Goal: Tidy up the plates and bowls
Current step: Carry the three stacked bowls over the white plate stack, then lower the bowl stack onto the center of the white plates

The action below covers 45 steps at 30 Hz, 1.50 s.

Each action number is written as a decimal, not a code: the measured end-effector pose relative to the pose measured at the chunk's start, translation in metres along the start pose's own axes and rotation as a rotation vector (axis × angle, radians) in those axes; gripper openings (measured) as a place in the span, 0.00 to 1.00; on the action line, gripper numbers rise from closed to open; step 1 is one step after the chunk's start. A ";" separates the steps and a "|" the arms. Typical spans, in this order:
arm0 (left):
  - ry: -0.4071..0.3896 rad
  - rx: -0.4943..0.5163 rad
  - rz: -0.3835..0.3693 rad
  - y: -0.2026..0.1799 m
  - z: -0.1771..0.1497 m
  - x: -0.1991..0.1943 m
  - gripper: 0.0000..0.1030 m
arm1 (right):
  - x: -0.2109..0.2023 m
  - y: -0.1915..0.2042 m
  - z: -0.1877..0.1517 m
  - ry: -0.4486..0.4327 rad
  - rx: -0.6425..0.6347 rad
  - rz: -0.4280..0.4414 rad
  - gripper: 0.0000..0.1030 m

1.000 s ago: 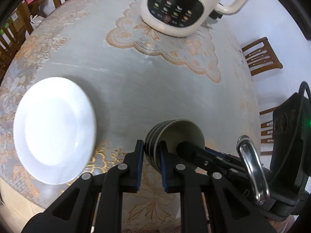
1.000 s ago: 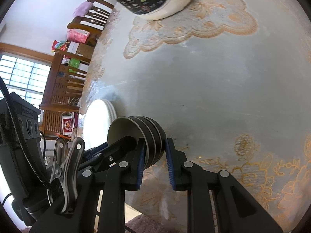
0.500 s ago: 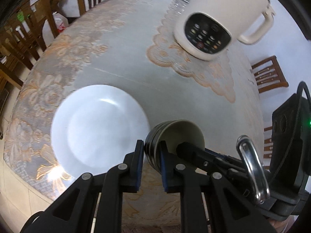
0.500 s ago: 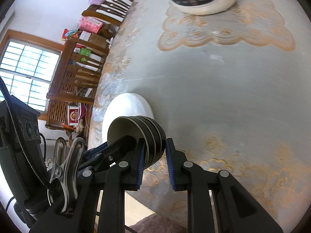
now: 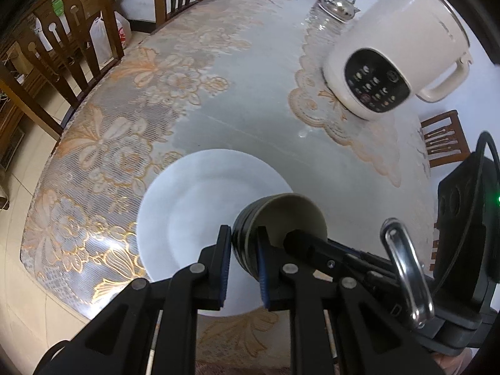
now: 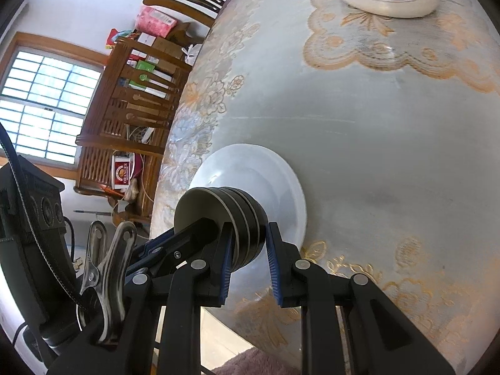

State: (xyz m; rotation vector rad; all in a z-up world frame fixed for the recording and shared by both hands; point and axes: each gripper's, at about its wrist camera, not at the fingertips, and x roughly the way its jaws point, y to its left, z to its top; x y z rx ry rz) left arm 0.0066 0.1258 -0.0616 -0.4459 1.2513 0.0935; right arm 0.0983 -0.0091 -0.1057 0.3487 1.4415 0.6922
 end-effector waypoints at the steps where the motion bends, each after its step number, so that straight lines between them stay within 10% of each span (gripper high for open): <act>1: 0.002 0.000 0.001 0.003 0.002 0.001 0.14 | 0.003 0.001 0.001 0.003 0.000 -0.002 0.22; 32: 0.006 0.100 -0.006 0.013 0.009 0.001 0.14 | 0.013 0.004 -0.007 -0.039 0.108 0.039 0.24; 45: -0.058 0.091 0.006 0.015 0.008 -0.018 0.39 | -0.008 0.016 -0.007 -0.110 0.023 0.003 0.29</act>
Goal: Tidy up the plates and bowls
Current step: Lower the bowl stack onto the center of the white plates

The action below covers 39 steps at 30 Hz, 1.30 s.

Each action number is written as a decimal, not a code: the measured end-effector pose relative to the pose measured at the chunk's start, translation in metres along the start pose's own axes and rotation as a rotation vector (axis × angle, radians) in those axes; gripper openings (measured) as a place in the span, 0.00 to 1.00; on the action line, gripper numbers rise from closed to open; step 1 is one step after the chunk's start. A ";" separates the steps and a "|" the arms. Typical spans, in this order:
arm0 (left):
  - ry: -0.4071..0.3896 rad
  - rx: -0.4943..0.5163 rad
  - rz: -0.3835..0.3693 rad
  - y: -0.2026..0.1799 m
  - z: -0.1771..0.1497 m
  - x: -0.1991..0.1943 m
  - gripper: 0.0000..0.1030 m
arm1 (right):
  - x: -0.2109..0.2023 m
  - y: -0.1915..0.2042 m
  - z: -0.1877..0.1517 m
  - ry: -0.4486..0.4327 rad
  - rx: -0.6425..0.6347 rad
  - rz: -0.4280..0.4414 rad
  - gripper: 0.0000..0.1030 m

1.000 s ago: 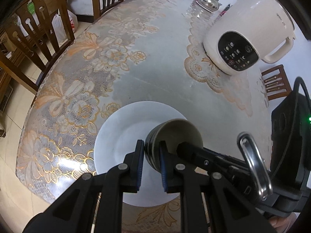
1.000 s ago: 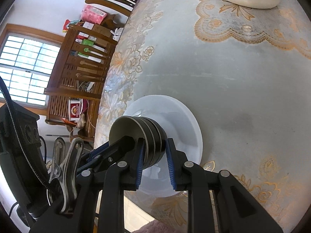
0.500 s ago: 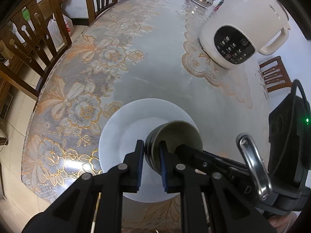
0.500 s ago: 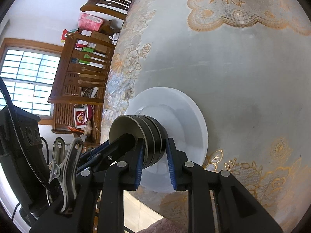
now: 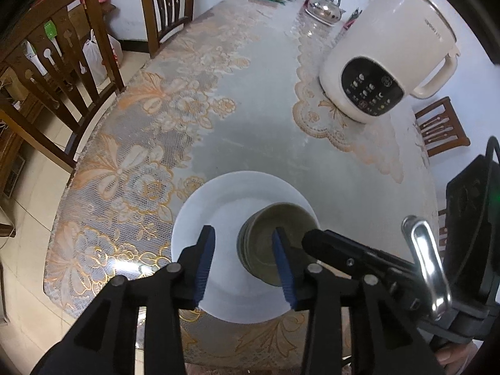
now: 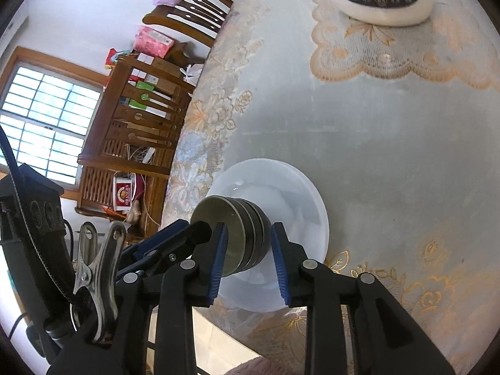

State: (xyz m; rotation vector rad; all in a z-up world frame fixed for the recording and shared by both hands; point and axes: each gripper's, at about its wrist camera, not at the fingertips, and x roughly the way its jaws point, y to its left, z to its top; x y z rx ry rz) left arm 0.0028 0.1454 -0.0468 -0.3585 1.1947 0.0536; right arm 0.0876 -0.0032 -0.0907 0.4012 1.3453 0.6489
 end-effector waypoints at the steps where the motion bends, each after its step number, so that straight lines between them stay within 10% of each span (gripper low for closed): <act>1: -0.004 -0.002 0.002 -0.001 0.000 -0.001 0.39 | -0.002 0.002 0.000 -0.001 -0.016 -0.003 0.29; 22: -0.118 -0.078 0.091 -0.010 -0.025 -0.040 0.53 | -0.030 0.011 0.001 -0.024 -0.204 0.022 0.36; 39: -0.088 0.082 0.108 0.005 -0.038 -0.047 0.61 | -0.053 0.030 -0.038 -0.161 -0.172 -0.076 0.38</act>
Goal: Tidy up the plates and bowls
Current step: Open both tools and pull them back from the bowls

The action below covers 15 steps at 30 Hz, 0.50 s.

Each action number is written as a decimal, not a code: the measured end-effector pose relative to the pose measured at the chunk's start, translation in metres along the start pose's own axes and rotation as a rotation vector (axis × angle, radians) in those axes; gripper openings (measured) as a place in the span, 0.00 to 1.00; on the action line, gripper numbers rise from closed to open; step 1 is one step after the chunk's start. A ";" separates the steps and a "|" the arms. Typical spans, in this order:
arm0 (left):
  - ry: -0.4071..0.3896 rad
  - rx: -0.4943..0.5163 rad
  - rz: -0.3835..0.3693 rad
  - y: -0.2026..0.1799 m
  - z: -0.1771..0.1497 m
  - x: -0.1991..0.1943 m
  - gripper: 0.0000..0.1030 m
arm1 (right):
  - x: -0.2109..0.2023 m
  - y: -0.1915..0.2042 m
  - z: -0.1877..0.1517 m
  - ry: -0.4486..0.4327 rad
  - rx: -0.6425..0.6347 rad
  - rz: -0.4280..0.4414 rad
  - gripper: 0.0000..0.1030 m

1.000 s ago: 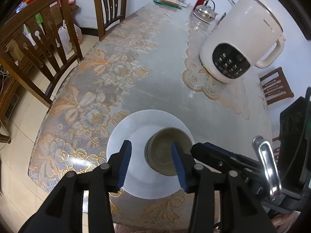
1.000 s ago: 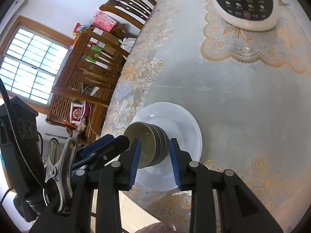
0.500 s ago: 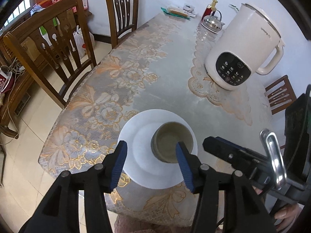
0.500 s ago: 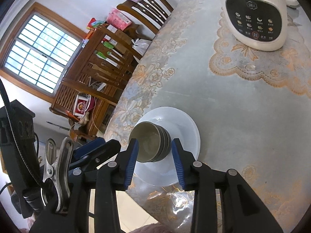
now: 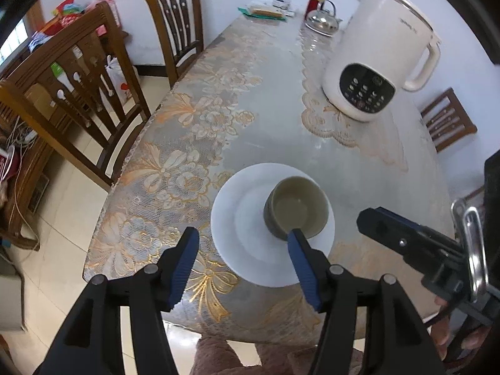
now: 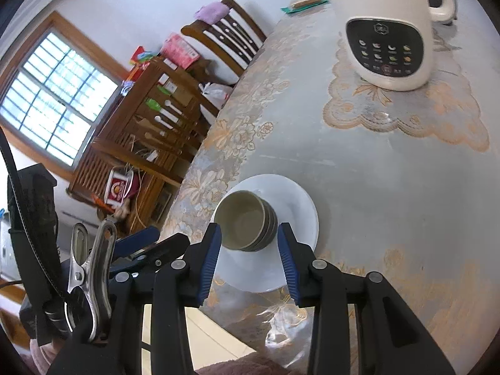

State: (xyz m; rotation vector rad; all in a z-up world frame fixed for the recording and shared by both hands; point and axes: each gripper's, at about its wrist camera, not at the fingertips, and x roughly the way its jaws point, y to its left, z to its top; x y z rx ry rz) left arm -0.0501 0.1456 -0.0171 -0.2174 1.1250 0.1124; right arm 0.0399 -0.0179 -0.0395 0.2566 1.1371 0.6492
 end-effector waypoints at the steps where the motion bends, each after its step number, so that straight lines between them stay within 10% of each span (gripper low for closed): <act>1: 0.004 0.013 -0.003 0.001 -0.001 0.001 0.61 | -0.001 0.002 -0.002 -0.006 0.002 -0.011 0.38; 15: 0.023 0.086 -0.043 0.015 -0.022 0.013 0.61 | -0.002 0.029 -0.049 -0.069 -0.001 -0.151 0.38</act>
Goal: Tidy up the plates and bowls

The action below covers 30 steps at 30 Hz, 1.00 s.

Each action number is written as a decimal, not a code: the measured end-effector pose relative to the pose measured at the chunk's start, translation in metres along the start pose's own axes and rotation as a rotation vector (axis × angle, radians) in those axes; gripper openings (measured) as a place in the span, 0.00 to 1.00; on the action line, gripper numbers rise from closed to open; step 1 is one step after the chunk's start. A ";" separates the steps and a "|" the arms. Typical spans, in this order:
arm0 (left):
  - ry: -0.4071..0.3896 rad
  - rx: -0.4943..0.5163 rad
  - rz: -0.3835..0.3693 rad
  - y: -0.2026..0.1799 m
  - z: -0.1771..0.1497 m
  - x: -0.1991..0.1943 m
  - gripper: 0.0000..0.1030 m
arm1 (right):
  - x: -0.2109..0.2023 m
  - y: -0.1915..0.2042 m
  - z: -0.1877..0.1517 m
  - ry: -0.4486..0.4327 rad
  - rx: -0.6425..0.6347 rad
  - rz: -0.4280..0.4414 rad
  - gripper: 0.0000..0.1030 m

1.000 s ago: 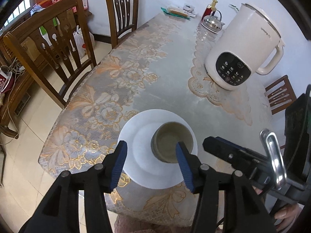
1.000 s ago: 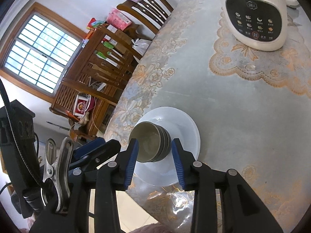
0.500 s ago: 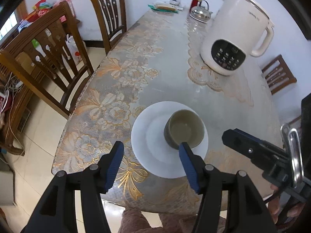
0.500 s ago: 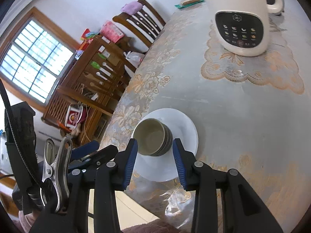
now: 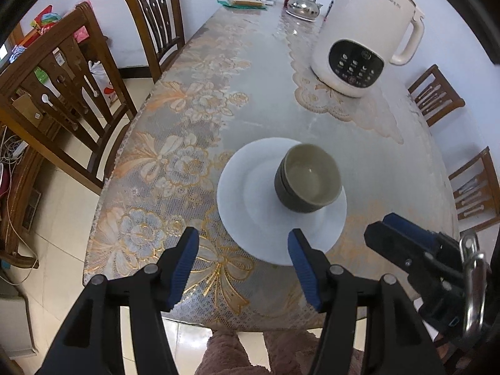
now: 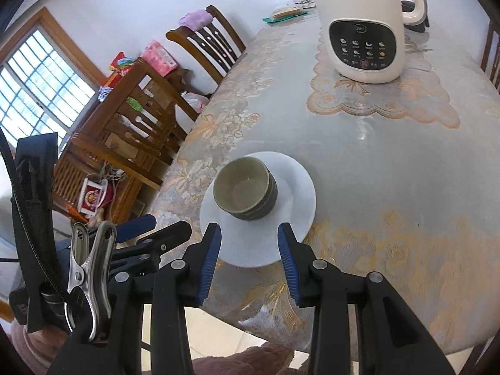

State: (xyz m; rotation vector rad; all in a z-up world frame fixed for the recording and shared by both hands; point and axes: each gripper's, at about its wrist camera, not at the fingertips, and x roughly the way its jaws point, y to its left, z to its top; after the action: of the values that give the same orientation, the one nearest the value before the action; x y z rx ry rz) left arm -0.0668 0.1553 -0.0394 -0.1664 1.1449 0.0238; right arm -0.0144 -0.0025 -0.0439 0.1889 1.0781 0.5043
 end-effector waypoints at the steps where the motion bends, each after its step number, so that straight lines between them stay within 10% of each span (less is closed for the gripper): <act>1: 0.002 0.001 0.001 0.000 -0.001 0.002 0.61 | 0.001 0.001 -0.003 -0.002 -0.002 -0.013 0.38; 30: 0.025 0.059 -0.019 0.001 -0.023 0.031 0.61 | 0.026 0.005 -0.036 -0.008 0.013 -0.112 0.38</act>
State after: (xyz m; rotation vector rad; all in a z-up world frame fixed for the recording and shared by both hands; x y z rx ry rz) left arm -0.0746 0.1507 -0.0774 -0.1253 1.1679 -0.0290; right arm -0.0374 0.0108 -0.0795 0.1408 1.0785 0.3953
